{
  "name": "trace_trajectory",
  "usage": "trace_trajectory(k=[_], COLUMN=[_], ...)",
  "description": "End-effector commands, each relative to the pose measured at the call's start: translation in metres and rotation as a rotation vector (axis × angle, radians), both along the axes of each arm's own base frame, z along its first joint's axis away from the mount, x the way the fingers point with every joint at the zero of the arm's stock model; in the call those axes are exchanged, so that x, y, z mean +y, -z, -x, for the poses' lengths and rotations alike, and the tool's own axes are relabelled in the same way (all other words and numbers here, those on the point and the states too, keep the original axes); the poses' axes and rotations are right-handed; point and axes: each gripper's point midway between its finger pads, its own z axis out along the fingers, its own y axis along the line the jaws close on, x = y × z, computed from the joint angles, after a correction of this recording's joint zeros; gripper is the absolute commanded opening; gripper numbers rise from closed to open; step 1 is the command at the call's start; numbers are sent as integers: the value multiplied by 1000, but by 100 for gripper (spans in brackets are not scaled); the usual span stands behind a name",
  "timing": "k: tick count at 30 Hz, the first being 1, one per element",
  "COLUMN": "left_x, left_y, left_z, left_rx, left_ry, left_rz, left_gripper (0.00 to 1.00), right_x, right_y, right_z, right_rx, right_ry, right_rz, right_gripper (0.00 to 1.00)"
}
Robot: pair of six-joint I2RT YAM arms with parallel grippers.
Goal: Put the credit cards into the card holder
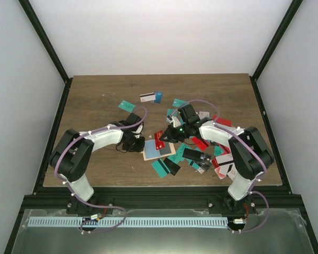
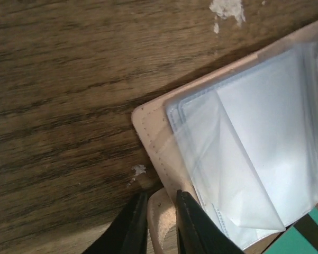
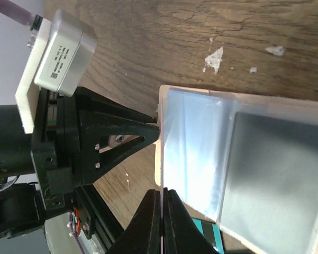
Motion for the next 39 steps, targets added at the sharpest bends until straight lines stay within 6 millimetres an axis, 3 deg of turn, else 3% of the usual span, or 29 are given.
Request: trace_trajectory(k=[1, 8, 15, 33, 39], left_x=[8, 14, 15, 8, 6], left_y=[8, 10, 13, 21, 22], left_z=[3, 3, 0, 5, 6], left_rx=[-19, -28, -22, 25, 33], left_ry=[37, 62, 73, 98, 104], left_rz=[-46, -81, -102, -68, -59], left_gripper=[15, 10, 9, 8, 8], right_x=[20, 29, 29, 30, 34], right_y=[-1, 25, 40, 75, 80], right_z=[-10, -23, -29, 20, 23], right_rx=[-52, -44, -95, 56, 110], right_ry=[-72, -108, -114, -104, -71], right_rz=[-16, 5, 18, -85, -108], right_gripper=[1, 1, 1, 1, 1])
